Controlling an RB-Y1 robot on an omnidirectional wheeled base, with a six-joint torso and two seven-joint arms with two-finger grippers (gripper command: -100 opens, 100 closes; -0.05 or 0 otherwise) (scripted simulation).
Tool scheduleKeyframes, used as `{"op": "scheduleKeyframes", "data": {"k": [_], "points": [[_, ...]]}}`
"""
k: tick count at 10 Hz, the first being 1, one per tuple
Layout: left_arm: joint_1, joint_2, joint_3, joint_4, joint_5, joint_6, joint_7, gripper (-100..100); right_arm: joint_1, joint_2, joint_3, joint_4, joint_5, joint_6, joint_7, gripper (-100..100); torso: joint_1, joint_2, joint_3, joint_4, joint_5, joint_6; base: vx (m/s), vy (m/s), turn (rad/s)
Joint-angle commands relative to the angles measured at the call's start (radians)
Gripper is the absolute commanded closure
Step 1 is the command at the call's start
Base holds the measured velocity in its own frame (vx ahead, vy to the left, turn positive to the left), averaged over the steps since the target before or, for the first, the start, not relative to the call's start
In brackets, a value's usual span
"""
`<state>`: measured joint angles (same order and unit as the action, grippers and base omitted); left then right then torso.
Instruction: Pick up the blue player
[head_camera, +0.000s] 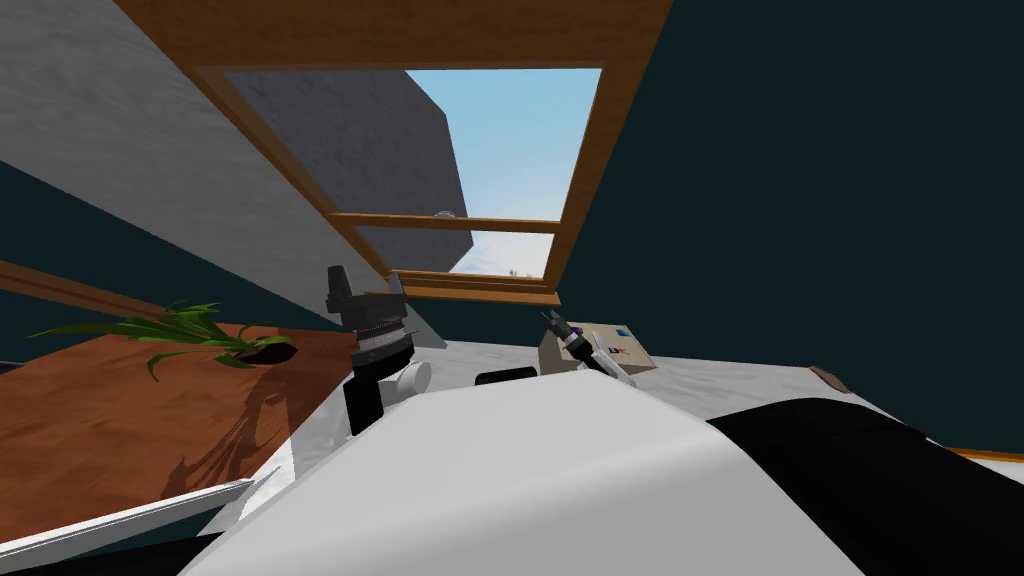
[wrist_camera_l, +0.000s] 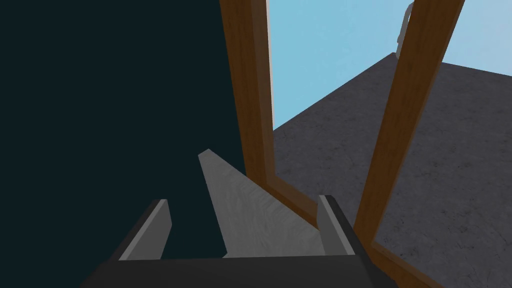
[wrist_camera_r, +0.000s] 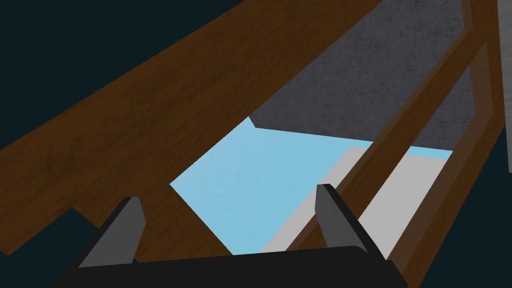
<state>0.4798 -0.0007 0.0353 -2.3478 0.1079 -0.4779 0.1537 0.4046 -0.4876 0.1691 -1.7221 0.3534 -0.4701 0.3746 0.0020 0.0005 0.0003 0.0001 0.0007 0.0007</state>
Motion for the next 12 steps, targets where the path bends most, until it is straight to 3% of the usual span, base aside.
{"op": "scheduleKeyframes", "data": {"k": [1, 4, 5, 6, 7, 9, 10, 11, 12], "points": [[0.0, 0.0, 0.0, 0.0, 0.0, 0.0, 0.0, 0, -0.012, -0.037, 0.029, 0.05, 0.026, -0.013, 0.02, -100, 0.0, 0.0, 0.0, 0.0, 0.0, 0.0, 0.021, 0.035, 0.153], [0.0, 0.0, 0.0, 0.0, 0.0, 0.0, 0.0, 0, -0.028, -0.114, 0.085, 0.15, 0.077, -0.034, 0.053, -100, 0.002, -0.002, -0.001, 0.0, 0.0, 0.0, 0.038, 0.06, 0.19], [0.0, 0.0, 0.0, 0.0, 0.0, 0.0, 0.0, 0, -0.028, -0.116, 0.085, 0.155, 0.077, -0.034, 0.053, -100, 0.002, -0.001, -0.001, 0.0, 0.0, 0.0, 0.017, 0.039, 0.08], [0.0, 0.0, 0.0, 0.0, 0.0, 0.0, 0.0, 0, -0.036, -0.152, 0.114, 0.205, 0.102, -0.046, 0.069, -100, 0.001, 0.0, 0.0, 0.0, 0.0, 0.0, 0.026, 0.041, 0.199], [0.0, 0.0, 0.0, 0.0, 0.0, 0.0, 0.0, 0, -0.036, -0.155, 0.114, 0.205, 0.102, -0.046, 0.069, -100, 0.001, -0.001, 0.0, 0.0, 0.0, -0.001, 0.024, 0.028, 0.091], [0.0, 0.0, 0.0, 0.0, 0.0, 0.0, 0.0, 0, -0.049, -0.224, 0.172, 0.287, 0.153, -0.068, 0.098, -100, 0.001, 0.0, 0.0, 0.0, 0.0, 0.0, 0.031, 0.049, 0.216], [0.0, 0.0, 0.0, 0.0, 0.0, 0.0, 0.0, 0, -0.049, -0.233, 0.172, 0.305, 0.153, -0.068, 0.098, -100, 0.002, -0.001, -0.001, 0.0, 0.0, -0.001, 0.035, 0.032, 0.085], [0.0, 0.0, 0.0, 0.0, 0.0, 0.0, 0.0, 0, -0.056, -0.271, 0.2, 0.347, 0.178, -0.079, 0.111, -100, 0.001, -0.001, -0.001, 0.0, 0.0, 0.0, 0.034, 0.026, 0.159], [0.0, 0.0, 0.0, 0.0, 0.0, 0.0, 0.0, 0, -0.056, -0.271, 0.2, 0.355, 0.178, -0.079, 0.111, -100, 0.0, -0.001, -0.001, 0.0, 0.0, 0.0, 0.023, 0.019, 0.082]]}}
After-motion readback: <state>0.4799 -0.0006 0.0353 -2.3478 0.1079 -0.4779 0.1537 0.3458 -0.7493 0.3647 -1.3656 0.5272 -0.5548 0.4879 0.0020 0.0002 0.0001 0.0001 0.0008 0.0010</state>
